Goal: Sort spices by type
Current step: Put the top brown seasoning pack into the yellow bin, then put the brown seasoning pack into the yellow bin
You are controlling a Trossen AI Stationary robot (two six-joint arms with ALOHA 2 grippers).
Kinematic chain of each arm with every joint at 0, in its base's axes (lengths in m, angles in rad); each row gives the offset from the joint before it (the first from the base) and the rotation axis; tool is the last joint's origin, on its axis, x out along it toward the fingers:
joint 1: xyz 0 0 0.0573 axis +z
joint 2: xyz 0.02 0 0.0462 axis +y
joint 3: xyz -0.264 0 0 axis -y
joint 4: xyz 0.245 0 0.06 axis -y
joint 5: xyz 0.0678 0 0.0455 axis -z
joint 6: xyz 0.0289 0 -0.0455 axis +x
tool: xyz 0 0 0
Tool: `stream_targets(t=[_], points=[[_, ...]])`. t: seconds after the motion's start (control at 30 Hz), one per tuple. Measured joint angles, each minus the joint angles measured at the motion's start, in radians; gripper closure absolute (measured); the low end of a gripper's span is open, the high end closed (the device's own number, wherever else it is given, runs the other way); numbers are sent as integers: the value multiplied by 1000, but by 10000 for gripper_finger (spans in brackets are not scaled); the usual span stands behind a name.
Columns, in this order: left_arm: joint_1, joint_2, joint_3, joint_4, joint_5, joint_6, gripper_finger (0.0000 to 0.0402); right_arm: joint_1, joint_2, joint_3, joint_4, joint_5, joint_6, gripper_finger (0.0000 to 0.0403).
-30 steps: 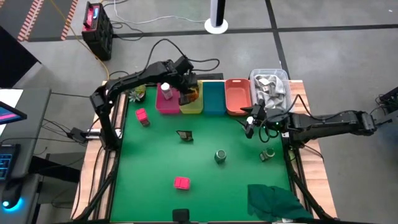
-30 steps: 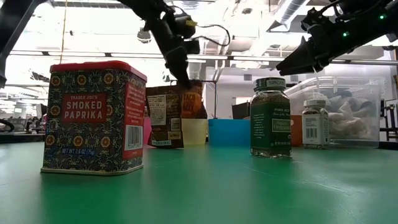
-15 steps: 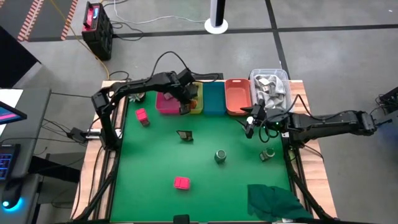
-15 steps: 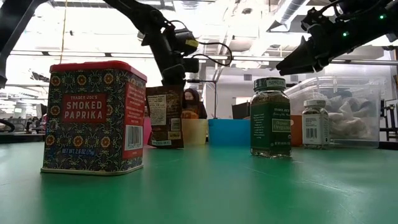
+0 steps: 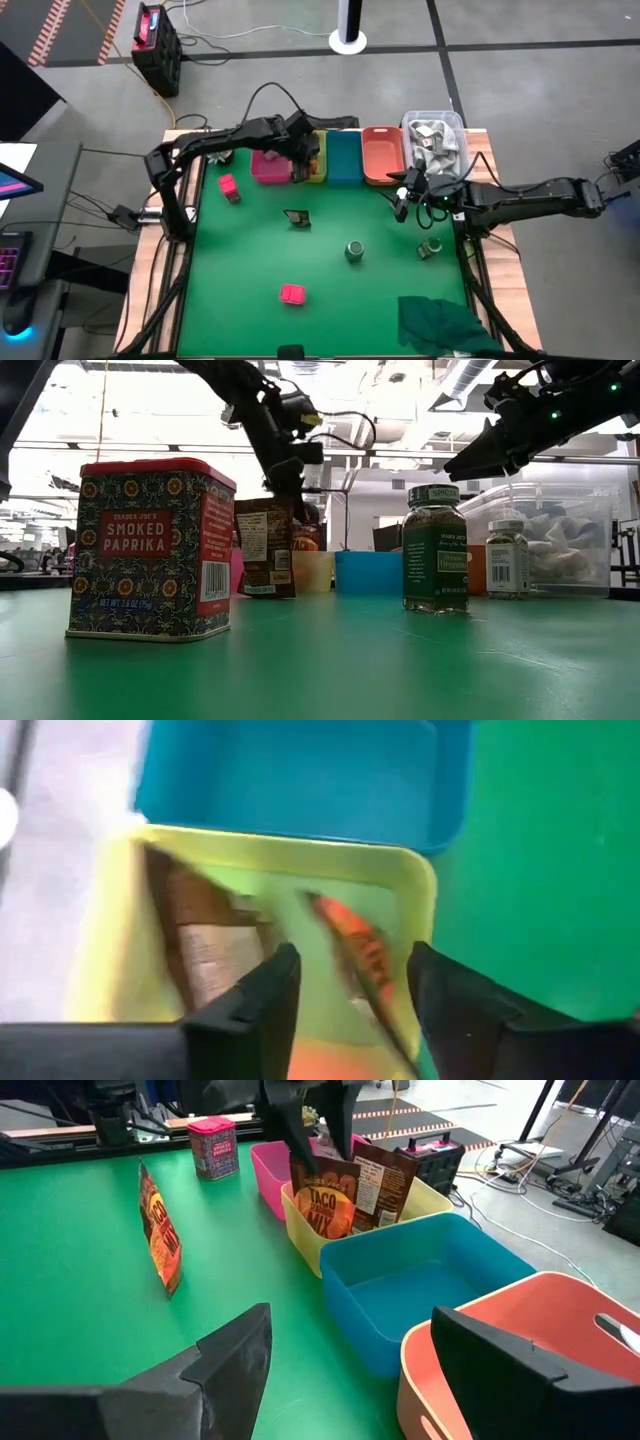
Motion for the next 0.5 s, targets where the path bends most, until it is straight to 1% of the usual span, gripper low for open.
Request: stream_targets(t=[0.1,0.23,0.3,0.37,0.5], points=[[-9,-46,0,0,-29,14,200,0,0,0,0,0,0,102],[-53,-124,1,-4,-43,6,192,0,0,0,0,0,0,102],[-95,-156,3,-41,-19,1,192,0,0,0,-1,0,0,102],[-151,-172,3,-114,-5,-1,191,0,0,0,-2,0,0,102],[-277,-168,-7,-219,6,-76,191,0,0,0,-2,0,0,102]])
